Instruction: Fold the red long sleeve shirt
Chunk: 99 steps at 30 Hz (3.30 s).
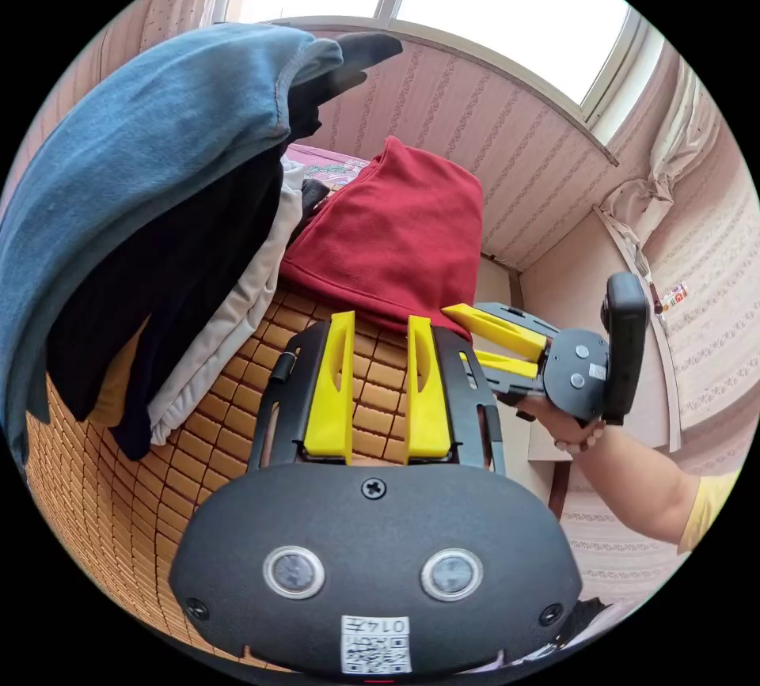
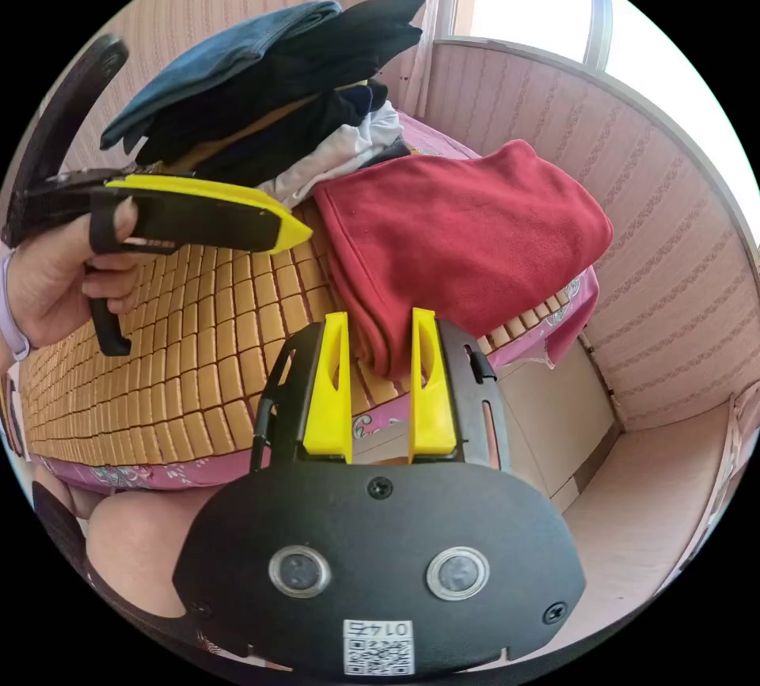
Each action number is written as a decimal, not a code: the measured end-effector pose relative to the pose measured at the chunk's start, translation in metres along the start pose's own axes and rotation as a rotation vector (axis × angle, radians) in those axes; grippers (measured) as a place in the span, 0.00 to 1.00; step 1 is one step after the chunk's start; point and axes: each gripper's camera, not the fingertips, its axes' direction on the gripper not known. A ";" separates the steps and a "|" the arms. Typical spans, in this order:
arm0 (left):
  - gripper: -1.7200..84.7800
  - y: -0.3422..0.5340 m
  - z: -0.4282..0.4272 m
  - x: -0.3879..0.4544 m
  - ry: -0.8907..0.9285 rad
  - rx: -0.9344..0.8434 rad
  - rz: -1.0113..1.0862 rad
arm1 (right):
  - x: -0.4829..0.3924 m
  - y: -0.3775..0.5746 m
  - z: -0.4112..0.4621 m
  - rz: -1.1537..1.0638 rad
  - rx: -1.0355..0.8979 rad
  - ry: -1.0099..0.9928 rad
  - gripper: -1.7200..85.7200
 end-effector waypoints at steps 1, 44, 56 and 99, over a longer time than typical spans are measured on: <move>0.15 -0.006 0.008 -0.002 0.007 -0.003 -0.019 | -0.010 -0.001 -0.003 -0.046 -0.022 0.044 0.13; 0.05 0.521 -0.294 -0.050 -0.101 0.202 -0.666 | -0.489 0.222 -0.242 -1.225 -0.200 -0.454 0.05; 0.10 0.560 -0.335 -0.128 -0.170 0.264 -0.665 | -0.331 0.190 -0.229 -0.493 -0.291 -0.273 0.05; 0.05 0.588 -0.438 -0.173 -0.033 0.284 -0.576 | -0.102 0.009 -0.238 0.442 -0.128 -0.735 0.08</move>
